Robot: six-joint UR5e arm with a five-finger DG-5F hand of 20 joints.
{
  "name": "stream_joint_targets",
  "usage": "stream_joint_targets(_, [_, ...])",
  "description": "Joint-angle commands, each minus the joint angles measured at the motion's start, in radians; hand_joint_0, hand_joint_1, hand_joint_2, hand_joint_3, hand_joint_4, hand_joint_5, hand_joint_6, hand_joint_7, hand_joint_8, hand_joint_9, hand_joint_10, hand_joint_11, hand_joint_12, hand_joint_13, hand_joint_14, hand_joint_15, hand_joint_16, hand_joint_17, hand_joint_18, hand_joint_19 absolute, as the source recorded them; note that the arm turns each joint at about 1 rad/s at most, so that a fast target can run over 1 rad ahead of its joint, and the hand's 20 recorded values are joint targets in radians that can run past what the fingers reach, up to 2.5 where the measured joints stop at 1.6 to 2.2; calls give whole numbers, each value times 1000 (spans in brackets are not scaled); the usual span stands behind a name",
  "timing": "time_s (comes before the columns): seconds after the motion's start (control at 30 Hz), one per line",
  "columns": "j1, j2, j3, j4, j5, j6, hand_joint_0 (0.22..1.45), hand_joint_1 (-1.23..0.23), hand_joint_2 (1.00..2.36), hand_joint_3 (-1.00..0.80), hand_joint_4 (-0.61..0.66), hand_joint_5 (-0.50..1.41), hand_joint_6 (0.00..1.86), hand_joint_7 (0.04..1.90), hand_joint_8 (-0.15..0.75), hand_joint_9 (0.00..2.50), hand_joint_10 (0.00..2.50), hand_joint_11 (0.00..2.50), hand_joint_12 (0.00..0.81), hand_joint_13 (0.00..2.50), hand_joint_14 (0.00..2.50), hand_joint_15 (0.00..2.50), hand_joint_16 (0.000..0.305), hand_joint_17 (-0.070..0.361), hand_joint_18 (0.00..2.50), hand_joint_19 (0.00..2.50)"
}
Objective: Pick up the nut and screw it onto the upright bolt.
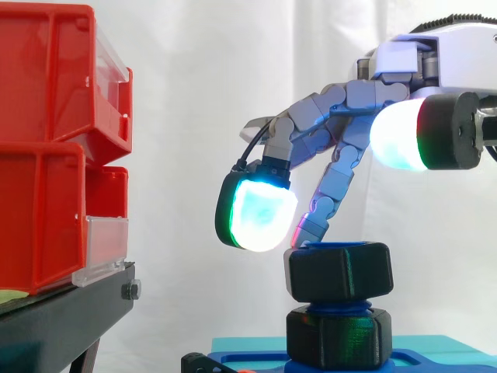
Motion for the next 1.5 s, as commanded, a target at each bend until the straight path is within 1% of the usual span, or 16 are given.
stream_joint_targets(0.0, [0,1,-1,3,0,1,475,-197,1000,-500,268,-51,503,768,283,1140,0,0,267,519,0,0,26,58,72,0])
stream_joint_targets(0.27, [0,1,-1,3,0,2,477,-211,1000,-500,261,-50,503,779,281,1147,0,0,269,531,0,0,25,56,84,0])
stream_joint_targets(0.6, [0,-1,-1,0,0,-1,473,-216,1000,-500,256,-53,503,792,272,1074,0,0,288,458,0,0,27,61,21,0])
stream_joint_targets(0.93, [-8,-1,-4,-13,0,-1,472,-219,1000,-500,257,-44,504,868,276,1067,0,0,292,454,0,0,28,62,16,0])
stream_joint_targets(1.13, [-9,-1,-4,-14,-2,-5,474,-221,1000,-500,276,-25,505,1001,282,1092,0,0,291,480,0,0,27,61,33,0])
stream_joint_targets(1.3, [-11,-1,-4,-25,0,-8,481,-231,1000,-500,242,-3,505,1175,292,1154,0,0,284,526,0,0,26,58,81,0])
stream_joint_targets(1.33, [-12,-1,-4,-26,0,-8,483,-233,1000,-500,234,2,505,1216,292,1162,0,0,283,548,0,0,25,57,102,0])
stream_joint_targets(1.37, [-12,-1,-4,-28,-2,-8,483,-233,1000,-500,229,3,505,1219,292,1161,0,0,283,551,0,0,25,57,104,0])
stream_joint_targets(1.47, [-17,-1,-4,-28,-3,-8,488,-237,1000,-500,209,26,503,1335,291,1230,0,0,274,604,0,0,24,54,154,0])
